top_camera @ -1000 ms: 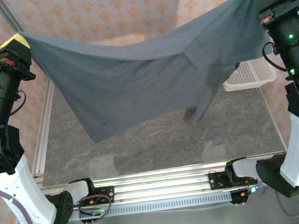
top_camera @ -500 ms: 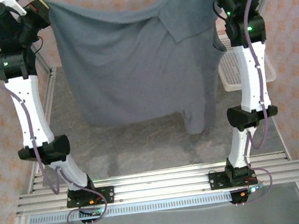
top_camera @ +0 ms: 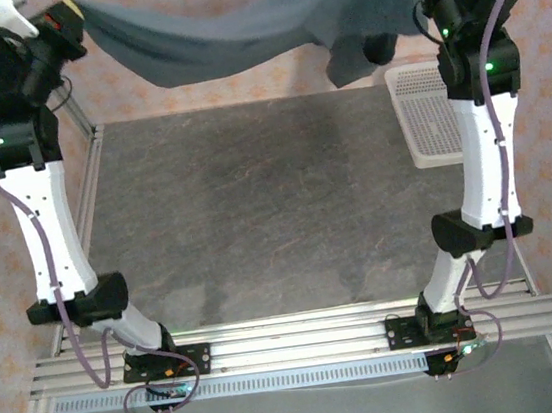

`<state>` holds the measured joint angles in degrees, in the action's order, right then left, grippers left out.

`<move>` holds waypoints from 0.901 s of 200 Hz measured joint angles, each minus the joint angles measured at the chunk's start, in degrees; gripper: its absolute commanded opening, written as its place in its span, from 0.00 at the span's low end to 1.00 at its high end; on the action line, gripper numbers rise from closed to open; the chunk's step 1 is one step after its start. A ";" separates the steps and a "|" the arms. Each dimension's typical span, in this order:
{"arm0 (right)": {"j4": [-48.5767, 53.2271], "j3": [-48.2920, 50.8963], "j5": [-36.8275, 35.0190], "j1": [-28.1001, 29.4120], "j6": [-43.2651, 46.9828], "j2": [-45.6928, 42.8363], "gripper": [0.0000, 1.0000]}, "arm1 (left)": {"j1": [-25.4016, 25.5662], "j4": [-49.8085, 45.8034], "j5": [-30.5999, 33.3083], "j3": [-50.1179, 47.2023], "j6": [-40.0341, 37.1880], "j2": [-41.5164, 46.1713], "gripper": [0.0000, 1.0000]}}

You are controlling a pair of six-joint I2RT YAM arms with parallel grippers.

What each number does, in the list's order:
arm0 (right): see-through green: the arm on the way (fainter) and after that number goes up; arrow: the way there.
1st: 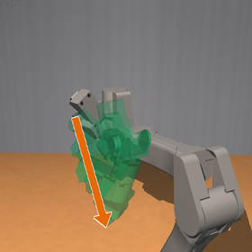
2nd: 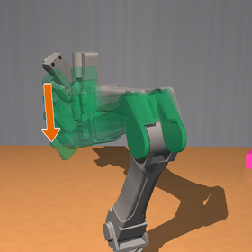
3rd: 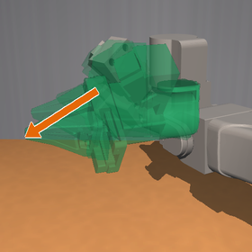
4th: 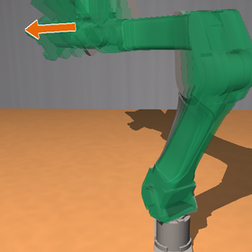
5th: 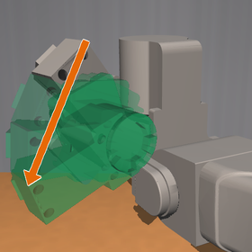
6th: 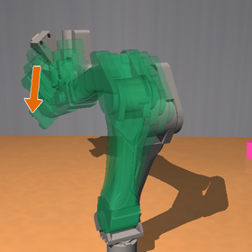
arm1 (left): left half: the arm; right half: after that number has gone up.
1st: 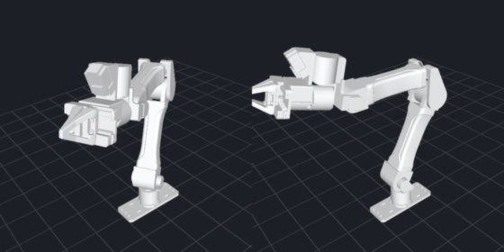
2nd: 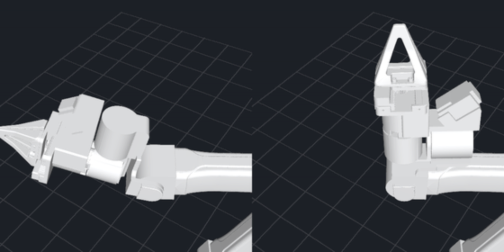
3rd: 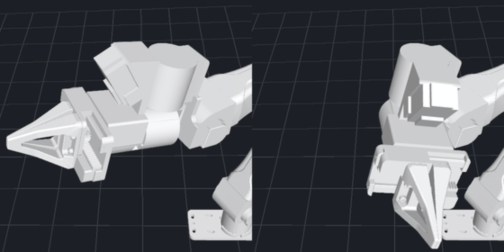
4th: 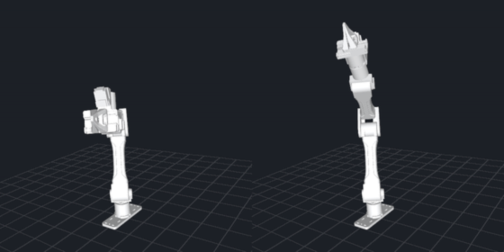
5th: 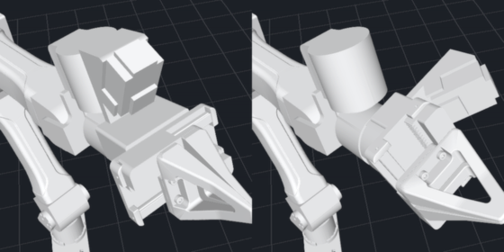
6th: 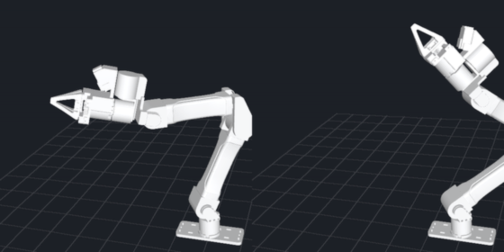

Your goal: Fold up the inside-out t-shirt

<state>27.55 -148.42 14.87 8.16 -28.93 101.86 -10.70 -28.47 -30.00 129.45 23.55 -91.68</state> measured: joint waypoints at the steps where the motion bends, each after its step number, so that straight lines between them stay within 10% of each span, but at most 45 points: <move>1: 0.13 1.31 0.09 0.00 -0.13 -0.50 0.00 | 0.04 0.17 -0.02 -0.85 0.00 0.35 0.00; 74: -5.42 80.43 3.58 -0.48 -8.90 -10.25 0.00 | 4.96 8.33 0.33 -66.25 6.03 6.54 0.00; 180: 0.92 86.97 0.09 -0.50 -12.61 -12.70 0.00 | 4.98 3.80 13.33 -81.77 14.19 7.67 0.00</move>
<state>28.47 -61.45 14.96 7.66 -41.54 89.17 -5.72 -24.67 -16.67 47.68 37.74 -84.01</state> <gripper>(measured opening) 0.041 0.041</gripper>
